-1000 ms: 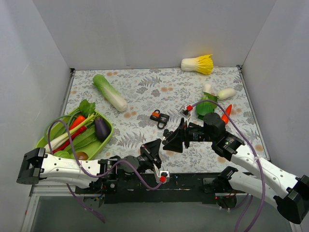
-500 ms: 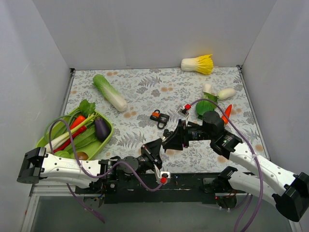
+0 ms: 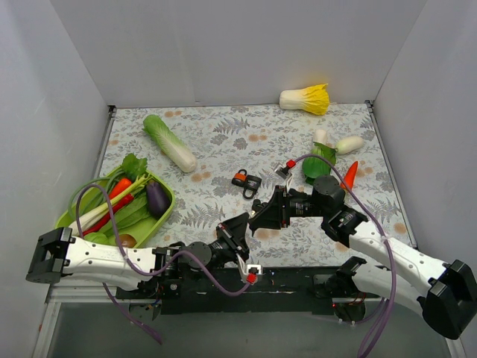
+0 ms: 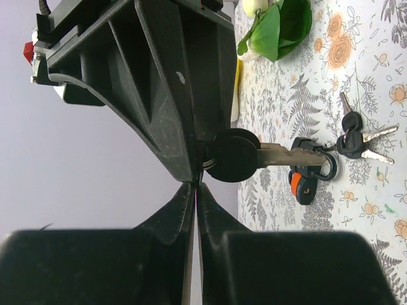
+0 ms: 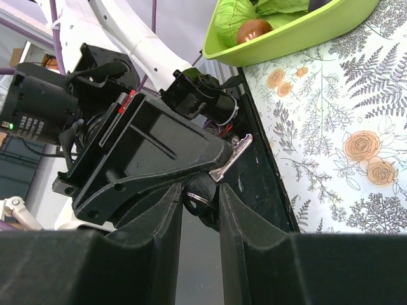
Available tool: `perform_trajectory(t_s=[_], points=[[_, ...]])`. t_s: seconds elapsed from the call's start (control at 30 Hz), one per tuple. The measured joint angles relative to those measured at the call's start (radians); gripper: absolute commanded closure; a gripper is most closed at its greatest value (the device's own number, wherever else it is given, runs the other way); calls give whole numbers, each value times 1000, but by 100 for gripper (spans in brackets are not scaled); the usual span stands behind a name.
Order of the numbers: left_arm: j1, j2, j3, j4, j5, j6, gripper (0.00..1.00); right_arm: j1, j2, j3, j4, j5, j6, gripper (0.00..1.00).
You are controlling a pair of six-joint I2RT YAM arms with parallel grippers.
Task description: Unlock with the key
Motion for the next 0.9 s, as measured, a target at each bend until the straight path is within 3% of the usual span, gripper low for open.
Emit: perform_trajectory(t_s=[0.03,0.1,0.13,0.2,0.33,0.37,0.47,0.67,0.8,0.9], points=[[0,-1,-5,7,0,3,84,-1,0,-3,7,-1,10,99],[0,-2,-16,25,0,6,73,-5,0,-10,21,-2,22,99],[0,-3,-23,33,0,5,59,-7,0,-14,31,-2,25,99],[1,-8,-35,44,0,-16,52,-14,-3,-22,41,-2,36,99],[5,-27,-29,20,-18,-81,25,-35,-20,-53,57,3,48,99],[6,-29,-20,2,-26,-108,11,-40,-24,-61,60,6,50,99],[7,-28,28,-71,-47,-214,2,-51,-33,-77,62,19,50,99],[55,-1,202,-323,7,-625,2,-53,-77,-80,-34,105,-70,99],[257,77,384,-474,209,-1009,2,-53,-111,-76,-156,199,-199,99],[413,111,433,-503,351,-1266,2,-53,-129,-68,-230,253,-286,99]])
